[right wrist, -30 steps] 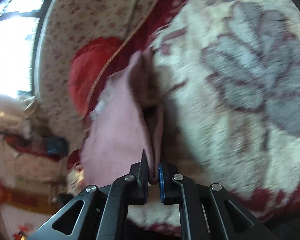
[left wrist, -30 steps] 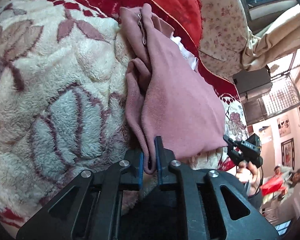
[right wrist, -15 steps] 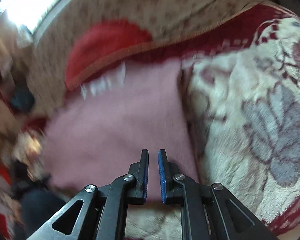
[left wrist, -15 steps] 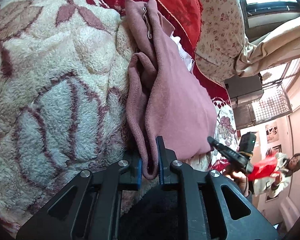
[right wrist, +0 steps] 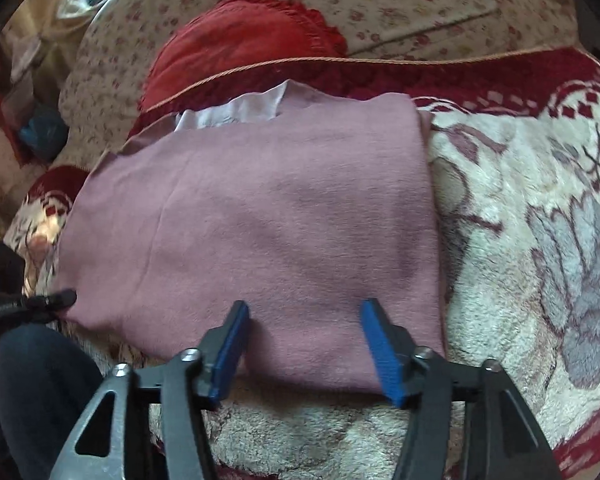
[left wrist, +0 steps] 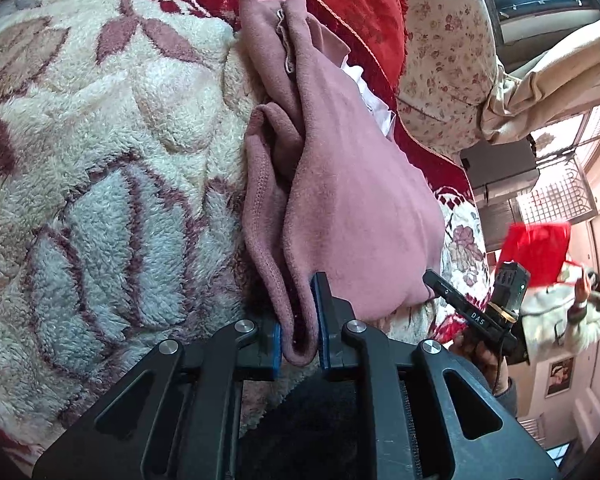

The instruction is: Fold small clothes

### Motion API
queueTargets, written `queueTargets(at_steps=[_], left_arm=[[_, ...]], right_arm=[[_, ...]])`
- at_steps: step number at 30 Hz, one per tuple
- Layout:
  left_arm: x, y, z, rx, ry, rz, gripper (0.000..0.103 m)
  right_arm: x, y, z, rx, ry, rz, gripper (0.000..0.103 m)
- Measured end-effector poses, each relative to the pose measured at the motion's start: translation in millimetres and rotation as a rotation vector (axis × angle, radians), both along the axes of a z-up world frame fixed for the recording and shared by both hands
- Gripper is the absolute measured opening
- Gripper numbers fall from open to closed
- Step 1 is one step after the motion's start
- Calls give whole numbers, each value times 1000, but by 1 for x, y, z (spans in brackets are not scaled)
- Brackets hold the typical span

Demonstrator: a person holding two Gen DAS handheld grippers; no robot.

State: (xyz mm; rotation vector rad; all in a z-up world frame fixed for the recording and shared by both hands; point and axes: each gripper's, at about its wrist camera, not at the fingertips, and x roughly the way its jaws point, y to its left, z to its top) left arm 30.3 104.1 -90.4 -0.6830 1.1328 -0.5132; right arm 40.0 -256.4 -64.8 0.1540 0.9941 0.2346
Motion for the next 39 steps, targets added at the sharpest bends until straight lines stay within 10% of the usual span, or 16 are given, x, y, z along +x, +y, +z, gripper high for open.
queueTargets(at_steps=[16,20,29,39], left_arm=[[5,0,-5,-31,15,3,13],[1,0,-4,-12,-16,3,13],[-5,2,-9,-37,-57,26,13],[-4,10,-16,-112,-59,37,13]], right_arm=[[1,-16,9,133,4,-75,58],[0,-10,56,103,-164,-72,55],[107,189,120,132,18,385,55],[188,315,62,-50,228,294,55]])
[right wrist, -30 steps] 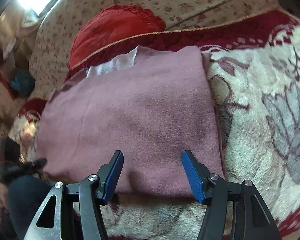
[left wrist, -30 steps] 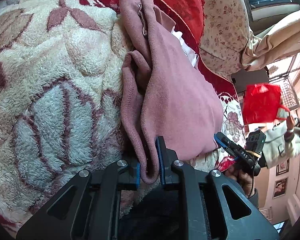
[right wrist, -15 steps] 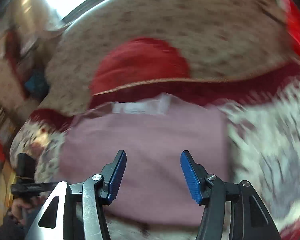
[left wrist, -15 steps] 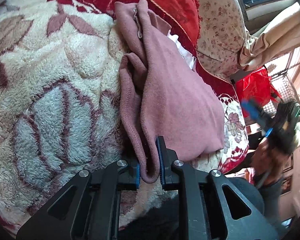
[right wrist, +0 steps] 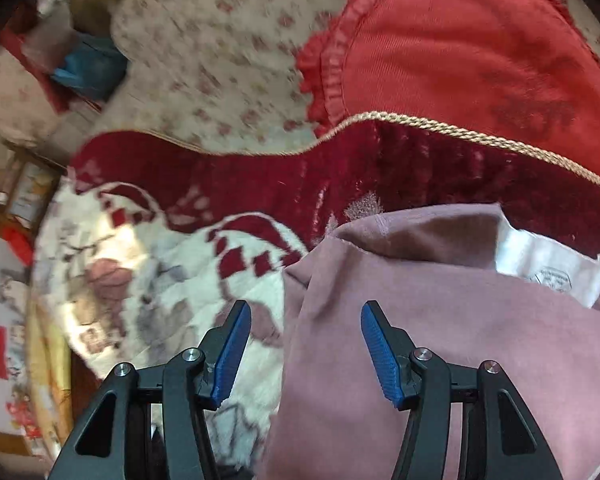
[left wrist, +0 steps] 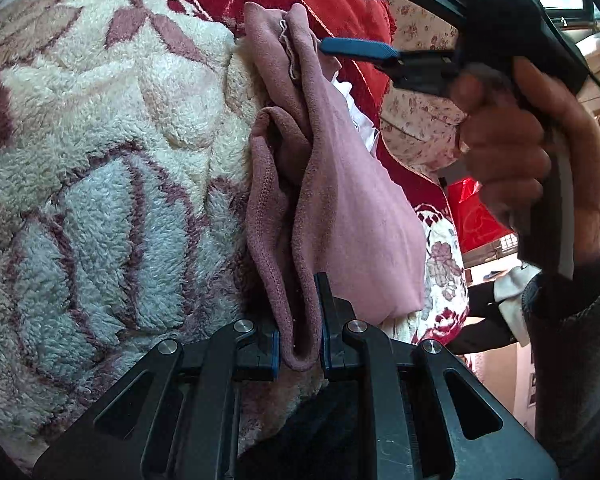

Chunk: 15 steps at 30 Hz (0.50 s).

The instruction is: Fold small clothes

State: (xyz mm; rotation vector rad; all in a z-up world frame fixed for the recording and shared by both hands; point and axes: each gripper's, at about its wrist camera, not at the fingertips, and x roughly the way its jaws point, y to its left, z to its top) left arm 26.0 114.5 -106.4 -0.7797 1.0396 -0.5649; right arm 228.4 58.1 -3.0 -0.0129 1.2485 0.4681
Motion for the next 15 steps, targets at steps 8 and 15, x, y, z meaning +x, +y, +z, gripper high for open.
queueTargets(at_steps=[8,15], left_arm=[[2,11,-4,-39,8,-1,13],[1,8,1,-28,26,18,13]], right_arm=[[-2,46,-13,-215,-40,140,55],[0,50,-33,-412,-94,172,35]])
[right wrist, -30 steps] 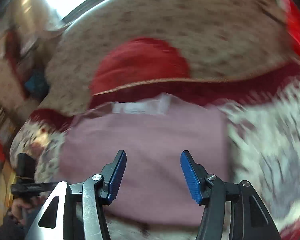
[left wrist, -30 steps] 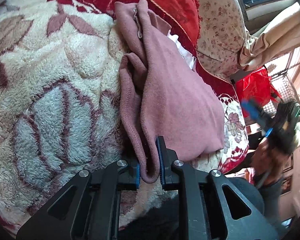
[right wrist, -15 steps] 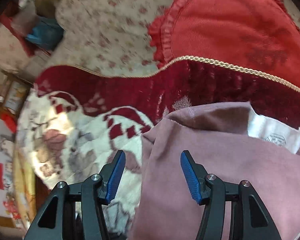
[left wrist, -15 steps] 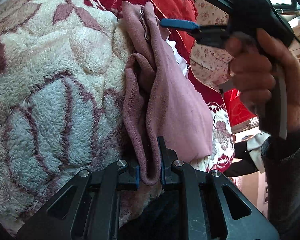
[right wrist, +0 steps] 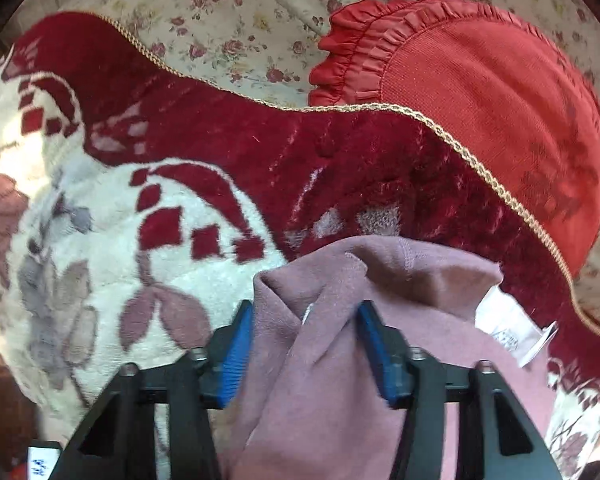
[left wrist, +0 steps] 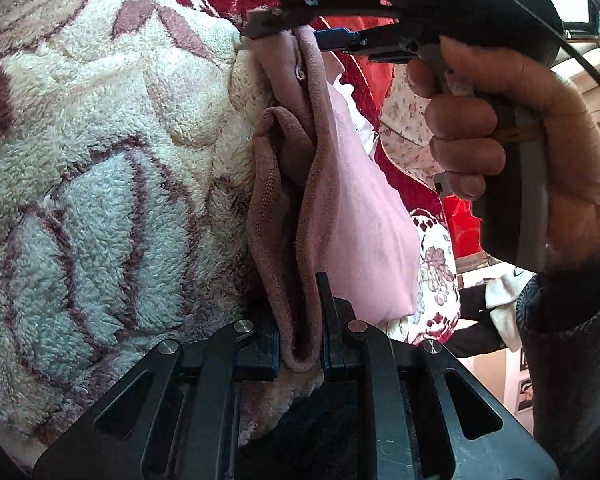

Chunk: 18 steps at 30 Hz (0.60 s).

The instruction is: Fold small clothes

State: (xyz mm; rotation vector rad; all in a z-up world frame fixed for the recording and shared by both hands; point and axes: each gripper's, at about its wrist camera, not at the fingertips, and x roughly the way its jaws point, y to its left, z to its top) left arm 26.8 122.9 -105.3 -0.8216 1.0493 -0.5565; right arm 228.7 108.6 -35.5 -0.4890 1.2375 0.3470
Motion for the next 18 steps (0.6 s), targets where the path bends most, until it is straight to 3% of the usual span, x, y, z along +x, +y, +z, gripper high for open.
queueTargets(at_steps=[3,11,18], left_arm=[[-2,-3,9,39,-15,17,10],[-3,-34,74,76,-166,-41,6],[20,-124,121,100,-228,-195,6]], right_arm=[[6,-18,13,103,10,-15,16],[15,-101,63,377,52,-63,12],[15,-198,97,494,16,-125,12]])
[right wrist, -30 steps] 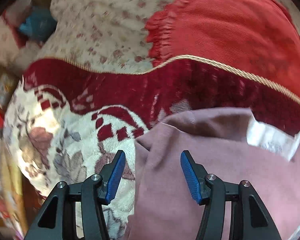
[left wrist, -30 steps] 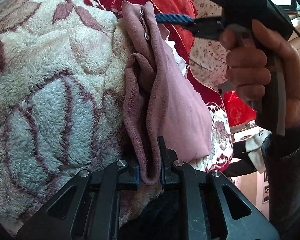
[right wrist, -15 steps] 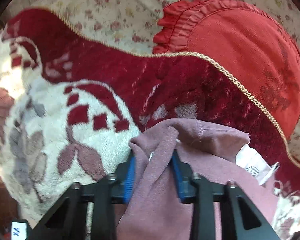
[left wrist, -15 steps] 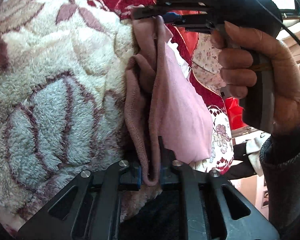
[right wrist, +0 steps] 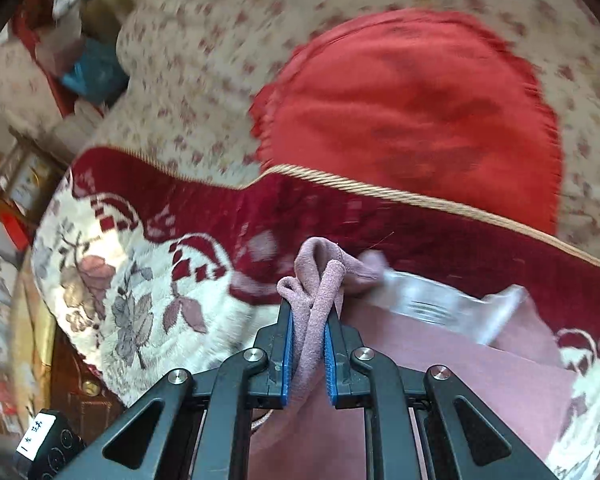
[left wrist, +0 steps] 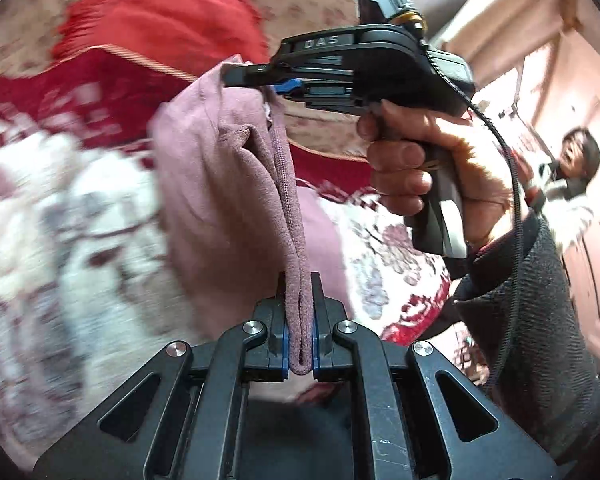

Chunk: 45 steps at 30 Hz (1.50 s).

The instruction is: Fold small clothes

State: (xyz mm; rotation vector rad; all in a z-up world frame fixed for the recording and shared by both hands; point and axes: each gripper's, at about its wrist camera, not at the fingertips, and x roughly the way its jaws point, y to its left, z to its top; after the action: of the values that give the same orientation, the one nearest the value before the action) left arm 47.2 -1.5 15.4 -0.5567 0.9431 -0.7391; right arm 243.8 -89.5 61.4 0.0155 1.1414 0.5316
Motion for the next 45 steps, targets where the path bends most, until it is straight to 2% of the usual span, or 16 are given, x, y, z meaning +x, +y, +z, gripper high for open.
queueTargets(at_steps=[5,10,14,19,21,23,25,28,30,34,36,38,40,42,43,45], left_arm=[[14,-78,-1,38,62,-68,6],[22,-144,-28,103,133,-99,6],[26,-173,-46,149,155,-103,6],[29,-186,-67,195,174,-125,7],[29,-188,-75,183,217,-140,18],[25,-187,-75,159,233,-164,35],[17,-186,-72,150,239,-198,36],[4,-174,-65,120,242,-231,36],[-4,-153,-52,137,202,-212,36],[-2,-119,-30,201,108,-86,36],[2,-103,-23,252,81,-3,36],[5,-91,-31,296,73,36,37],[10,-84,-49,339,105,64,36],[12,-83,-73,327,173,34,36],[10,-86,-78,306,175,34,36],[8,-86,-78,304,147,30,36]], right_arm=[[0,-84,3,24,-9,-61,12],[2,-153,-28,30,24,-103,12],[6,-189,-60,53,49,-138,12],[3,-219,-90,102,45,-190,13],[0,-229,-100,116,48,-222,17],[-6,-246,-108,173,36,-289,20],[-14,-263,-108,215,-2,-374,20],[-36,-285,-102,221,-62,-489,21],[-56,-292,-87,214,-128,-517,21],[-112,-272,-47,313,-287,-341,21],[-137,-250,-35,295,-350,-216,21],[-161,-221,-32,247,-381,-103,21],[-180,-198,-44,177,-362,-7,21],[-187,-185,-64,77,-310,34,21],[-187,-181,-77,-5,-275,33,21],[-180,-186,-103,-103,-180,8,21]])
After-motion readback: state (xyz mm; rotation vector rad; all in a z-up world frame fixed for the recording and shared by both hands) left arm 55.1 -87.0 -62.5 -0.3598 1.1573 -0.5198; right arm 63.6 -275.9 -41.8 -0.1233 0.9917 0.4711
